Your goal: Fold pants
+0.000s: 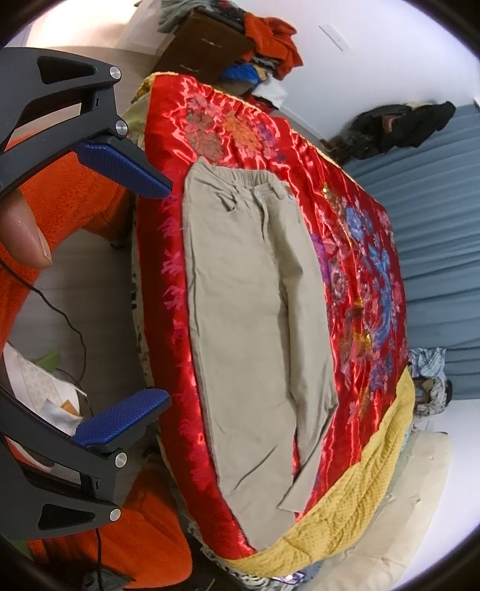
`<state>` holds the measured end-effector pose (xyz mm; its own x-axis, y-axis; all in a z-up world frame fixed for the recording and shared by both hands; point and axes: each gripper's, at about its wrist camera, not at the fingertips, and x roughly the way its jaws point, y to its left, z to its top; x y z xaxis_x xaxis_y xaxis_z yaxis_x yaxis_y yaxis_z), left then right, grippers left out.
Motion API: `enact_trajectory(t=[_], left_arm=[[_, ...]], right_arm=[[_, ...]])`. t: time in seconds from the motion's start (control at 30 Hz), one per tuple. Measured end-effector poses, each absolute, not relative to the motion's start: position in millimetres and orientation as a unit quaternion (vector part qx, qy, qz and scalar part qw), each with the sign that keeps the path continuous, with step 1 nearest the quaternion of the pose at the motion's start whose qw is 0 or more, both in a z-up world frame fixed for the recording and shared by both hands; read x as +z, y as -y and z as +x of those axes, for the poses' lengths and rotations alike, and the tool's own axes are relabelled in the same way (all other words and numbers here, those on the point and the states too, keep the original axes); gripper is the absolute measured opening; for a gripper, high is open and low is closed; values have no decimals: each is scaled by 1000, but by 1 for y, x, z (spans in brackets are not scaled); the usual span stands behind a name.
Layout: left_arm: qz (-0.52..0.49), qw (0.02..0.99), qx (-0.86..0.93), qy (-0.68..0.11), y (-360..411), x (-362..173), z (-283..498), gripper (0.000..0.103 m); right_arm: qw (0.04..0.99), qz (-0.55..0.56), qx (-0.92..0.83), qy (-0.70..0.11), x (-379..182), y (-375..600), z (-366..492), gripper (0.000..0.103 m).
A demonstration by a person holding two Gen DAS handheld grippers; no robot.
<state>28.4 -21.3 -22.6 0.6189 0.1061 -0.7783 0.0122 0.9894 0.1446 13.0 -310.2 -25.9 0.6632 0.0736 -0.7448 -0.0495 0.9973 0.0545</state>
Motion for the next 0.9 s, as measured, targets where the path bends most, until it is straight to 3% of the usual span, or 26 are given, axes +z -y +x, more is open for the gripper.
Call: enact_trajectory(t=[0.9], left_arm=[[65,888,34,-453,21,-35,52,102]], right_arm=[[908,12,47,-417,-41,304,31,103]])
